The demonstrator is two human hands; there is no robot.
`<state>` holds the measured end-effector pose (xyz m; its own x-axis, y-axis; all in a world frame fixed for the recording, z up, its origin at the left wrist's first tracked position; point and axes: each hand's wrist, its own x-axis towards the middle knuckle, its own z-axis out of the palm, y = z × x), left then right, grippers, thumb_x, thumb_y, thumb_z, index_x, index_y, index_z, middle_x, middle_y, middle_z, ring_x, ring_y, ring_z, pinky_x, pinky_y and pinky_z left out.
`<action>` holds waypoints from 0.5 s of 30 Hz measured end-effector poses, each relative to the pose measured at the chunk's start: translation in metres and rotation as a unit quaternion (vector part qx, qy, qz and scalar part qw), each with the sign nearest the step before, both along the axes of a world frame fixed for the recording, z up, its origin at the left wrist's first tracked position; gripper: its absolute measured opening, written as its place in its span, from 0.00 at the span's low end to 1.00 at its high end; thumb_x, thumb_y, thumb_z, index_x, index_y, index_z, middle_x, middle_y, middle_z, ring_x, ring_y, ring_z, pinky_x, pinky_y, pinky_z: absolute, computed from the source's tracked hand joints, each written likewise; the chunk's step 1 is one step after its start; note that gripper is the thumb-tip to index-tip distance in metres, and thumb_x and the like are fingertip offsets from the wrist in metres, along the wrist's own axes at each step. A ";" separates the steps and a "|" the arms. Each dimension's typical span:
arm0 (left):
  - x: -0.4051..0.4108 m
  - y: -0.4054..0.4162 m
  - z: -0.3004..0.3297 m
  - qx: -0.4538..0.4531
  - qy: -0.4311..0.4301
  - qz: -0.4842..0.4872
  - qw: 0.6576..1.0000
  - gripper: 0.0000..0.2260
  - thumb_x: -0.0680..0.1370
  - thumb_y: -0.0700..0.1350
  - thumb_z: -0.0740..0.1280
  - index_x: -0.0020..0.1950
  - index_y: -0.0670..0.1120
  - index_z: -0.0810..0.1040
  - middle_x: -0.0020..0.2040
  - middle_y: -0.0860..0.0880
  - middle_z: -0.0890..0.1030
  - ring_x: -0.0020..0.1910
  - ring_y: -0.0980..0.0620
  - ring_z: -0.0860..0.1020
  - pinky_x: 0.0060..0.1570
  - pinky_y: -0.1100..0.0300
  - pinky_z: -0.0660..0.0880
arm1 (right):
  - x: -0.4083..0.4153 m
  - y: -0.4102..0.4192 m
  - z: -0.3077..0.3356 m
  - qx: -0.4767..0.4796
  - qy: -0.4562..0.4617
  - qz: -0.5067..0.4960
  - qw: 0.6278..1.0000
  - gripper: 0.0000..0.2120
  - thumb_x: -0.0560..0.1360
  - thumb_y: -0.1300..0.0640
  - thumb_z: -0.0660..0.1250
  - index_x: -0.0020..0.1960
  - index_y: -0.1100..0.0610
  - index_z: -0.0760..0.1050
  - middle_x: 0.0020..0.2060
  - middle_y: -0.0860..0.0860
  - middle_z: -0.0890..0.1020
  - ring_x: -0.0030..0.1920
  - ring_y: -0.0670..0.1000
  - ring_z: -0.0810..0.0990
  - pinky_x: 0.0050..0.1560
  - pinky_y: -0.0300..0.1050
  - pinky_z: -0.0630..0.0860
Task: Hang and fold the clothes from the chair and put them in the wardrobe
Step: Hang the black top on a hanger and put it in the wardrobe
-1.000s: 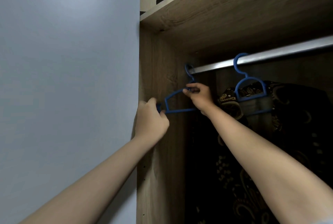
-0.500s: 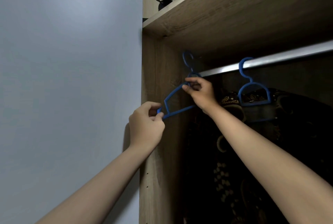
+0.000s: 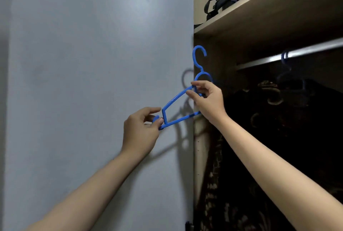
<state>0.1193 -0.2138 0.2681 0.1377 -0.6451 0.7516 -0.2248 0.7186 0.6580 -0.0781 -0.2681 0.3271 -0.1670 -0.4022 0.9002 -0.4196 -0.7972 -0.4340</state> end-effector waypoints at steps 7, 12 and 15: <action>0.135 0.133 -0.032 0.071 -0.022 0.093 0.993 0.10 0.74 0.38 0.70 0.51 0.51 0.82 0.40 0.45 0.83 0.36 0.49 0.83 0.36 0.60 0.79 | 0.146 0.089 -0.052 0.062 0.011 0.106 0.992 0.14 0.70 0.54 0.74 0.55 0.54 0.79 0.48 0.47 0.81 0.48 0.44 0.79 0.44 0.33 0.74; 0.236 0.227 -0.055 0.134 0.002 0.191 0.972 0.10 0.75 0.36 0.68 0.51 0.48 0.82 0.36 0.48 0.81 0.28 0.55 0.77 0.30 0.66 0.76 | 0.265 0.150 -0.090 0.084 0.070 0.198 0.974 0.15 0.70 0.53 0.74 0.55 0.52 0.78 0.51 0.47 0.81 0.52 0.45 0.79 0.50 0.38 0.77; 0.294 0.281 -0.067 0.189 0.041 0.234 0.953 0.10 0.76 0.34 0.65 0.51 0.46 0.81 0.37 0.47 0.82 0.25 0.59 0.76 0.31 0.62 0.74 | 0.332 0.188 -0.109 0.082 0.108 0.259 0.956 0.15 0.71 0.52 0.74 0.56 0.51 0.78 0.52 0.47 0.79 0.53 0.43 0.78 0.51 0.36 0.76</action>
<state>0.4135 0.0676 0.2011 0.5254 -0.7203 0.4528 -0.3998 0.2608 0.8787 0.2542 -0.0799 0.2182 0.2766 -0.5196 0.8084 -0.0809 -0.8508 -0.5192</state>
